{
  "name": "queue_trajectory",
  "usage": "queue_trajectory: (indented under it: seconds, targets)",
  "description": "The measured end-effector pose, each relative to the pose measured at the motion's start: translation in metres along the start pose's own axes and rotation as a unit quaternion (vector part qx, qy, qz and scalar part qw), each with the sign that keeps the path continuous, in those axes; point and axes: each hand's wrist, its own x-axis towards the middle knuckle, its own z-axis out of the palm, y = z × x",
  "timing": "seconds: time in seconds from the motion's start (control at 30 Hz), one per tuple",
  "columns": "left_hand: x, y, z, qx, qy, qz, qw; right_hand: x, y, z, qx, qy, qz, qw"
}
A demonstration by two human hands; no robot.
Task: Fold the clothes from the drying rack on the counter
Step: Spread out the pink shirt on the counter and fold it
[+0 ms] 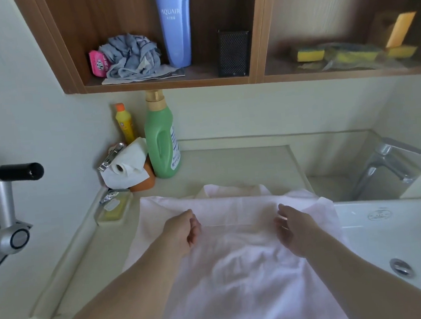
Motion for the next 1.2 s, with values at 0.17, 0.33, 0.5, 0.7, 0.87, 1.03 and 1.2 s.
queue_trajectory:
  seconds: [0.17, 0.33, 0.5, 0.7, 0.87, 1.03, 1.2]
  targets:
    - [0.008, 0.016, 0.016, 0.054, 0.081, 0.055, 0.994, 0.017, -0.015, 0.011, -0.042, 0.031, -0.02, 0.998]
    - [0.012, 0.022, 0.022, 0.018, 0.051, 0.058, 0.997, 0.033, -0.012, 0.008, -0.016, 0.026, -0.062, 0.998]
    - [0.005, 0.04, 0.034, -0.048, -0.021, 0.101, 0.994, 0.038, -0.022, 0.008, -0.003, 0.026, -0.099, 0.995]
    - [-0.005, 0.051, 0.043, -0.011, -0.052, 0.213, 0.976, 0.022, -0.041, 0.015, 0.121, -0.038, -0.195, 0.973]
    - [-0.011, 0.023, 0.048, 0.357, 0.038, 0.325, 0.875, 0.01, -0.015, 0.019, -0.166, 0.008, -0.337, 0.927]
    - [-0.026, -0.035, 0.049, 0.612, 0.061, 0.321, 0.72, -0.004, 0.049, 0.036, -0.538, 0.037, -0.32, 0.779]
    - [-0.018, -0.074, 0.004, 0.701, 0.061, 0.279, 0.653, 0.003, 0.08, 0.021, -0.663, 0.039, -0.317, 0.677]
